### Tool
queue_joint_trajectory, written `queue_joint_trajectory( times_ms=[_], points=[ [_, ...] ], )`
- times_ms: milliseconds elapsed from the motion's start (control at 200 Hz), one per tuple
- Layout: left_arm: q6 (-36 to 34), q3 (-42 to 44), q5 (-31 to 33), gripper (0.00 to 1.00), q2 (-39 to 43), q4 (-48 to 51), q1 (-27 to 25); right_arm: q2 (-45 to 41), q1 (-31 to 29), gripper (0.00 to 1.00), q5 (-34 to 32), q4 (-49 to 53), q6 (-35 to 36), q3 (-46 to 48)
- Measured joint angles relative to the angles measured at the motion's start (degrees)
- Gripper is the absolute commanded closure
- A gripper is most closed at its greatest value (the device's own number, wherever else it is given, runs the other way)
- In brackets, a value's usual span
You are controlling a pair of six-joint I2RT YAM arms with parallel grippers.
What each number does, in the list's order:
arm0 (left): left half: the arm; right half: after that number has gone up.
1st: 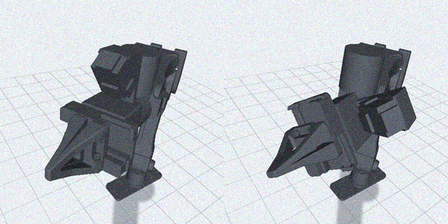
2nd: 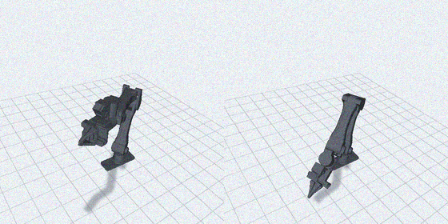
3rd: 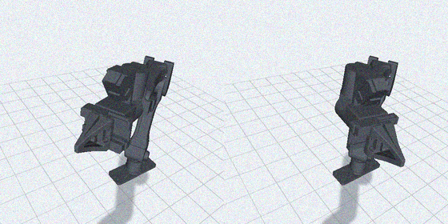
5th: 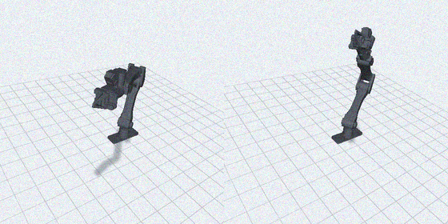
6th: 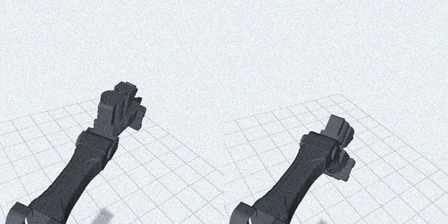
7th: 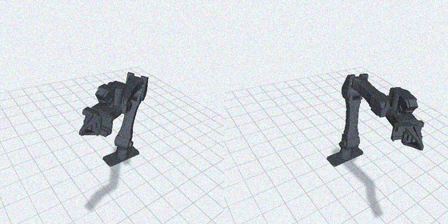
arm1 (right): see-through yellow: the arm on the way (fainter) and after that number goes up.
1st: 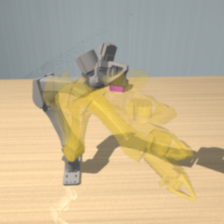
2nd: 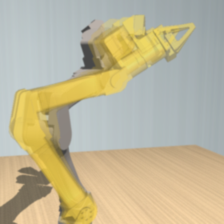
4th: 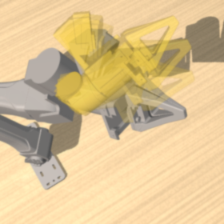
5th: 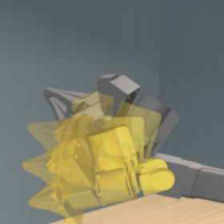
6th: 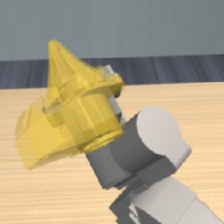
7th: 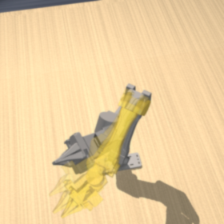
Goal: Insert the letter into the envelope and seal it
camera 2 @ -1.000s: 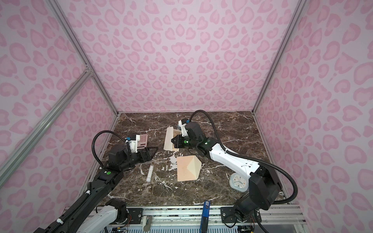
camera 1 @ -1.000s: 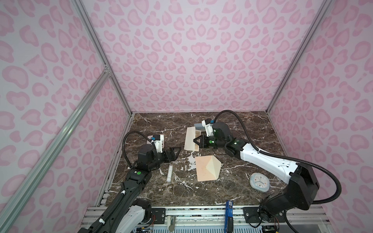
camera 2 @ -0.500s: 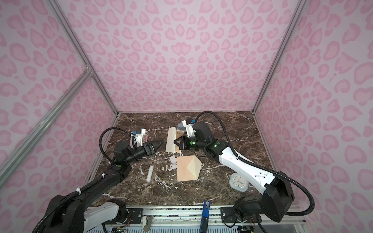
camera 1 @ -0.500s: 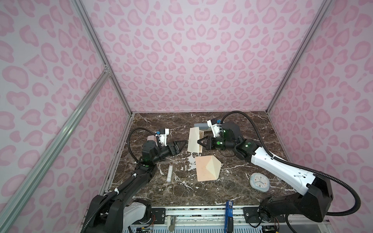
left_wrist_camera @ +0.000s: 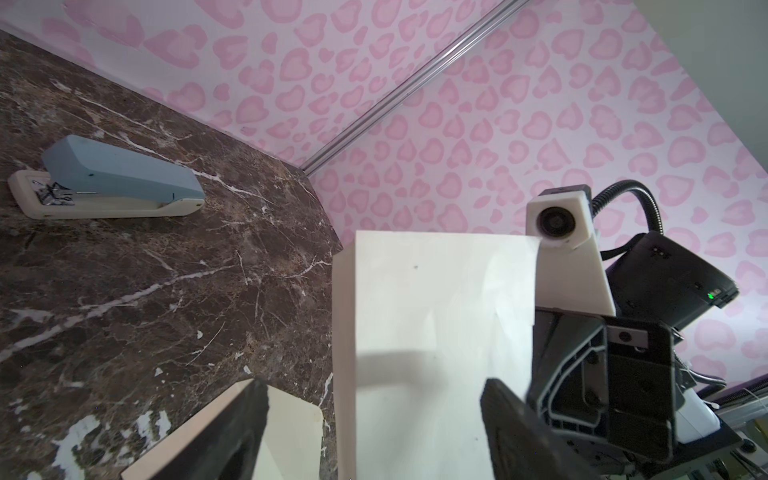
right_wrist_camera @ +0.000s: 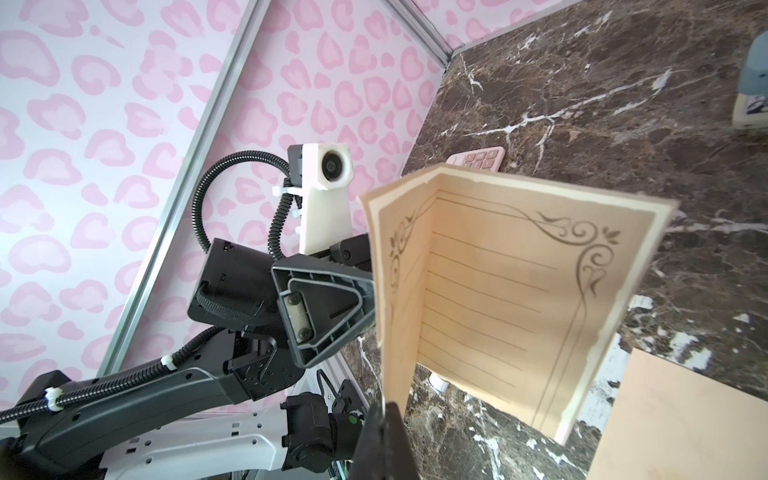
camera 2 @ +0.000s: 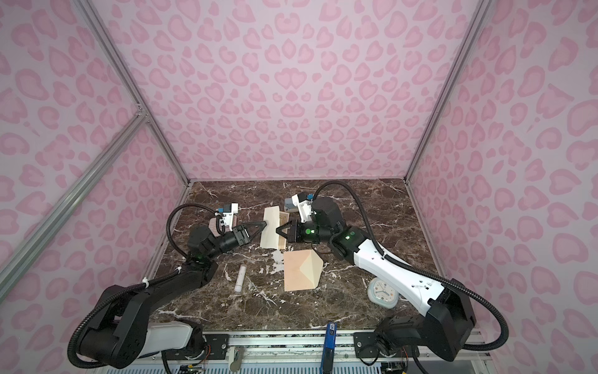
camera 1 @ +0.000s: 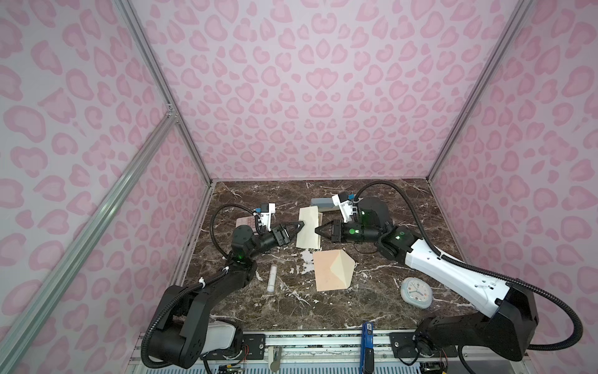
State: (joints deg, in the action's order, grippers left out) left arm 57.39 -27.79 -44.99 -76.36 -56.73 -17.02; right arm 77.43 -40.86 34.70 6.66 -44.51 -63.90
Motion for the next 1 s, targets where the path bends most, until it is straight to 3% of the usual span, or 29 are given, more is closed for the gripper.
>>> queue_joint_trajectory(
  times_ms=[260, 620, 740, 800, 850, 1000],
  points=[
    [3.7, -0.5, -0.7, 0.3, -2.6, -6.9, -1.0, 1.2, 0.2, 1.0, 0.9, -1.6, -0.5, 0.7],
    [12.8, 0.0, -1.7, 0.62, -8.9, -22.3, -1.1, 0.9, 3.8, 0.97, 1.3, -1.1, 0.2, 3.4],
    [14.3, -0.2, -1.9, 0.77, -9.9, -24.3, -1.1, 0.9, 3.8, 0.94, 1.3, -1.1, 0.6, 4.0],
    [14.6, -0.4, -2.1, 0.88, -9.9, -24.5, -1.2, 0.9, 3.8, 0.89, 1.4, -1.1, 0.7, 4.2],
    [14.6, -0.5, -2.1, 0.95, -9.7, -24.3, -1.2, 1.0, 3.8, 0.78, 1.3, -1.1, 0.9, 4.5],
    [13.6, -0.7, -2.2, 0.96, -7.3, -22.3, -1.3, 0.7, 4.1, 0.5, 1.4, -1.7, 2.8, 5.8]
  ],
)
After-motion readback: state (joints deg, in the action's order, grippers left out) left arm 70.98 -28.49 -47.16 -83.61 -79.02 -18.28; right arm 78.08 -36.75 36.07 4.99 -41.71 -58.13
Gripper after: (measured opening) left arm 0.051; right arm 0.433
